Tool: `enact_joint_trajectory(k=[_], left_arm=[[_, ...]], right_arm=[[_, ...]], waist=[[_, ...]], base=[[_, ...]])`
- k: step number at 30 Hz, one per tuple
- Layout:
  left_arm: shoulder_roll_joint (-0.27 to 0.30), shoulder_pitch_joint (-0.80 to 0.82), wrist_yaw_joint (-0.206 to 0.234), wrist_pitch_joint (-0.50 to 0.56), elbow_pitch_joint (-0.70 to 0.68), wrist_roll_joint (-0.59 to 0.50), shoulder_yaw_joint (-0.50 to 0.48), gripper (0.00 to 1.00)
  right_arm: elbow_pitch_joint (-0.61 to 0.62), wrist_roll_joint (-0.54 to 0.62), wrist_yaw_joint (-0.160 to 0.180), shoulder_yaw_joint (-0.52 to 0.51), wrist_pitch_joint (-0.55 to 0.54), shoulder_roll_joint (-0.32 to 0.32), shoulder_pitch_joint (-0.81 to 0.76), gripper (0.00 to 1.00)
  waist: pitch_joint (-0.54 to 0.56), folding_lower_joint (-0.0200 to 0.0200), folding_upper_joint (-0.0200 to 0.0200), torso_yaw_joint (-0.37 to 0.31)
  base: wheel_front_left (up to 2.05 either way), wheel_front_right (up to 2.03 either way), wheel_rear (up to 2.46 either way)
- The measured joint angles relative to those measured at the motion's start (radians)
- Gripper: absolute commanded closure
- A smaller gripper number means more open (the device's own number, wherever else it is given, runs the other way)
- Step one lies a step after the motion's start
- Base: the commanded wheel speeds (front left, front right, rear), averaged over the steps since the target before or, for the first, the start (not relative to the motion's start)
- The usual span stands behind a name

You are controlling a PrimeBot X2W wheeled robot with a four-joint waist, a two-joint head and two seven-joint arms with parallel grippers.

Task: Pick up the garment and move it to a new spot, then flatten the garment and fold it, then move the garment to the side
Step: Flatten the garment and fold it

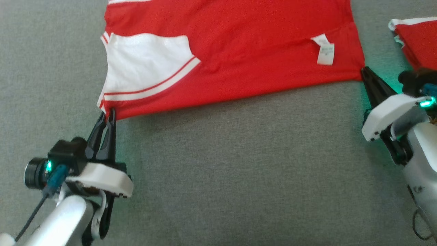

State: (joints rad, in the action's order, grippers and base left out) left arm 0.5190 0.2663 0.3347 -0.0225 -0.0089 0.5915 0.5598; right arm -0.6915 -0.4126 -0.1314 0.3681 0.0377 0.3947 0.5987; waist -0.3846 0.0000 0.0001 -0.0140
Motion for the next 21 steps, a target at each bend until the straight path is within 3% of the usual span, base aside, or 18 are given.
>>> enact_joint_trajectory(k=[11,14,21], left_arm=[[0.015,-0.144,-0.009,-0.084,-0.043,-0.012,0.037,1.00],[0.012,-0.191,-0.017,-0.100,-0.045,-0.010,0.056,1.00],[0.001,-0.278,-0.027,-0.112,-0.025,0.021,0.092,1.00]], right_arm=[[0.142,-0.108,0.000,0.020,-0.013,0.124,-0.213,1.00],[0.204,-0.116,0.000,-0.017,-0.025,0.160,-0.315,1.00],[0.357,-0.095,0.000,-0.131,-0.057,0.166,-0.516,1.00]], waist=[[0.092,-0.0001,0.0000,-0.011],[0.118,-0.0002,0.0000,-0.006],[0.138,-0.0002,0.0000,-0.004]], base=[[0.00,0.00,0.00],[0.00,0.00,0.00],[0.00,0.00,0.00]])
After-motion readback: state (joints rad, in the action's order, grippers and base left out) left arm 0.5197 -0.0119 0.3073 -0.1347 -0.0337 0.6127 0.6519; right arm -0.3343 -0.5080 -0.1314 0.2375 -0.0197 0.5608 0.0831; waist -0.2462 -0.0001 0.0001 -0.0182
